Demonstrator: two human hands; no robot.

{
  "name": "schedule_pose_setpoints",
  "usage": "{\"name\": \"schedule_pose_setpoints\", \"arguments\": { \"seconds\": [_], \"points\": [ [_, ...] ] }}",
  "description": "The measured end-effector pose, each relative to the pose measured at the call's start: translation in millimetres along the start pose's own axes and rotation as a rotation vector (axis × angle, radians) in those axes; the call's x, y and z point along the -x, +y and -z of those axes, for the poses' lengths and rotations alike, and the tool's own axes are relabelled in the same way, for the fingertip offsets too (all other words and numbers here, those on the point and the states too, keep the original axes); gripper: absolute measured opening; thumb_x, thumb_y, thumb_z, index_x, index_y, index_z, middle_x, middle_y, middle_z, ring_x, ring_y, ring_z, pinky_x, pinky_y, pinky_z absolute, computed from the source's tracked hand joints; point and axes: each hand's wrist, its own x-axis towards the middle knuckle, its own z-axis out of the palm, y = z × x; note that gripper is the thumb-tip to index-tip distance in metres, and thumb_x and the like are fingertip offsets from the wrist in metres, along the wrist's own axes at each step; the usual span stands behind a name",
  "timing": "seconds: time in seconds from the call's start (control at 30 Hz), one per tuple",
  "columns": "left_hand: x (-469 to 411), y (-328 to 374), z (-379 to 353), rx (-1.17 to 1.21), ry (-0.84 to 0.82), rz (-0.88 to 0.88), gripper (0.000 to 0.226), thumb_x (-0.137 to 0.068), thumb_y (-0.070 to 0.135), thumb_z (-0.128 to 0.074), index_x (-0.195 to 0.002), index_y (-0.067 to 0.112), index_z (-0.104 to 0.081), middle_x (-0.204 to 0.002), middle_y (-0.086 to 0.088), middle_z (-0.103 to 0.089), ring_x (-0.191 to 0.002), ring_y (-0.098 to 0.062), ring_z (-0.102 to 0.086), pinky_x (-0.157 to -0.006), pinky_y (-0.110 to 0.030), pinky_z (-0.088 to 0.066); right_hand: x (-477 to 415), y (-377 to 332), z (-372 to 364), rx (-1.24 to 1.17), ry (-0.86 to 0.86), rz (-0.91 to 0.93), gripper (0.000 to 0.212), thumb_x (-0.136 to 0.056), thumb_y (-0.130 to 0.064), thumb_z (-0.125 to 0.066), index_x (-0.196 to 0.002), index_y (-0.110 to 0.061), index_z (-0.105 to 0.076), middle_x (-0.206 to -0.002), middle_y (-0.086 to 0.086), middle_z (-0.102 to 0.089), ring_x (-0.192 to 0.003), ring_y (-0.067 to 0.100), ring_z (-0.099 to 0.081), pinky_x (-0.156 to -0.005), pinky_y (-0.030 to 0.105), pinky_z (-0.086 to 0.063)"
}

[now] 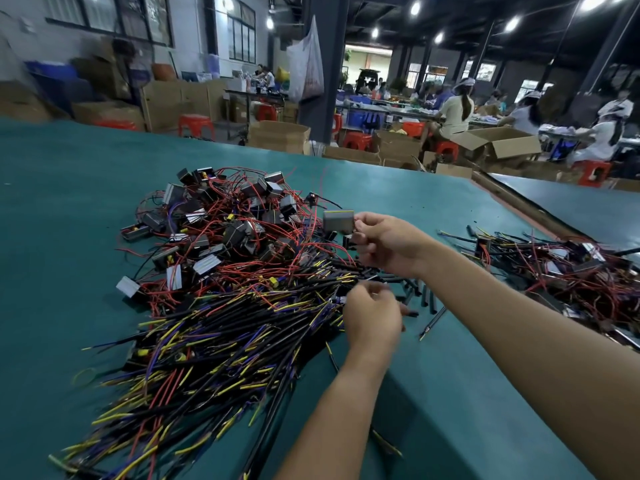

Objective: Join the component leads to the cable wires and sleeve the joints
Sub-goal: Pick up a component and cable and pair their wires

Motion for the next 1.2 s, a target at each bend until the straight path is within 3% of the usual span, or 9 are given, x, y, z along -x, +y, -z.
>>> {"name": "schedule_pose_setpoints", "arguments": {
  "seconds": [0.23,0.4,0.53,0.6,0.67,0.77,0.93,1.03,1.2],
  "points": [
    [-11,11,15,0.344,0.21,-0.09,0.011,-0.093,0.017,-0.042,-0.091,0.009,-0.049,-0.068,-0.012,-0.063,-0.037,-0.018,-0.047,-0.04,-0.024,-0.036,20,13,33,0.084,-0.057,-0.033,0.024,-0.101,-0.007,-0.045,-0.086,-0.016,-0.062,-0.065,-0.001,-0.052,-0.049,0.008,-0.039,-0.049,0.016,-0.039],
    [-10,14,17,0.38,0.223,-0.114,0.033,-0.083,0.04,-0.058,-0.095,0.01,-0.055,-0.067,-0.003,-0.063,-0.045,-0.018,-0.052,-0.045,-0.029,-0.043,33,13,42,0.137,-0.137,-0.088,0.016,-0.088,-0.005,-0.058,-0.083,-0.012,-0.071,-0.074,0.006,-0.065,-0.059,0.015,-0.06,-0.056,0.023,-0.053],
    [-10,13,15,0.33,0.269,-0.134,0.007,-0.088,0.013,-0.062,-0.081,0.012,-0.06,-0.066,-0.001,-0.062,-0.056,-0.015,-0.056,-0.058,-0.028,-0.049,37,8,43,0.245,-0.241,-0.13,0.008,-0.083,0.0,-0.06,-0.088,-0.005,-0.065,-0.082,0.01,-0.07,-0.07,0.021,-0.067,-0.067,0.03,-0.056],
    [-10,13,15,0.351,0.272,-0.115,0.013,-0.088,0.002,-0.057,-0.081,0.013,-0.058,-0.067,-0.001,-0.059,-0.054,-0.011,-0.053,-0.058,-0.026,-0.048,38,1,43,0.273,-0.273,-0.144,0.009,-0.08,0.001,-0.062,-0.087,-0.005,-0.063,-0.087,0.011,-0.068,-0.076,0.023,-0.066,-0.074,0.033,-0.056],
    [-10,14,14,0.403,0.231,-0.087,0.014,-0.089,-0.002,-0.055,-0.084,0.011,-0.056,-0.074,-0.009,-0.059,-0.061,-0.021,-0.053,-0.065,-0.039,-0.049,38,-4,43,0.259,-0.286,-0.17,0.01,-0.078,-0.009,-0.062,-0.088,-0.006,-0.063,-0.089,0.01,-0.067,-0.08,0.022,-0.064,-0.081,0.034,-0.053],
    [-9,16,14,0.404,0.179,-0.054,0.014,-0.089,-0.002,-0.053,-0.084,0.01,-0.057,-0.079,-0.015,-0.059,-0.072,-0.031,-0.055,-0.067,-0.049,-0.051,37,-4,40,0.224,-0.193,-0.192,0.02,-0.085,-0.028,-0.06,-0.088,-0.009,-0.063,-0.087,0.007,-0.066,-0.078,0.017,-0.063,-0.078,0.029,-0.056],
    [-5,19,18,0.432,0.164,0.012,0.019,-0.086,-0.007,-0.044,-0.086,0.007,-0.057,-0.073,-0.014,-0.059,-0.06,-0.029,-0.054,-0.039,-0.02,-0.04,34,0,40,0.193,0.016,-0.077,0.016,-0.095,-0.009,-0.058,-0.08,-0.009,-0.059,-0.076,0.005,-0.064,-0.065,0.015,-0.062,-0.071,0.028,-0.057],
    [-4,20,19,0.458,0.147,0.06,0.019,-0.084,-0.007,-0.042,-0.088,0.004,-0.058,-0.068,-0.011,-0.057,-0.046,-0.021,-0.053,-0.037,-0.019,-0.039,31,-1,40,0.155,0.153,-0.033,0.012,-0.095,-0.012,-0.058,-0.083,-0.011,-0.057,-0.075,0.004,-0.064,-0.064,0.016,-0.061,-0.064,0.025,-0.054],
    [-6,19,23,0.483,0.128,0.171,0.017,-0.084,0.004,-0.044,-0.084,0.008,-0.06,-0.076,-0.013,-0.06,-0.058,-0.026,-0.055,-0.04,-0.02,-0.04,19,-4,22,0.374,0.153,-0.099,0.015,-0.095,-0.021,-0.061,-0.1,-0.008,-0.066,-0.087,0.008,-0.066,-0.075,0.019,-0.062,-0.072,0.029,-0.054]
  ]
}}
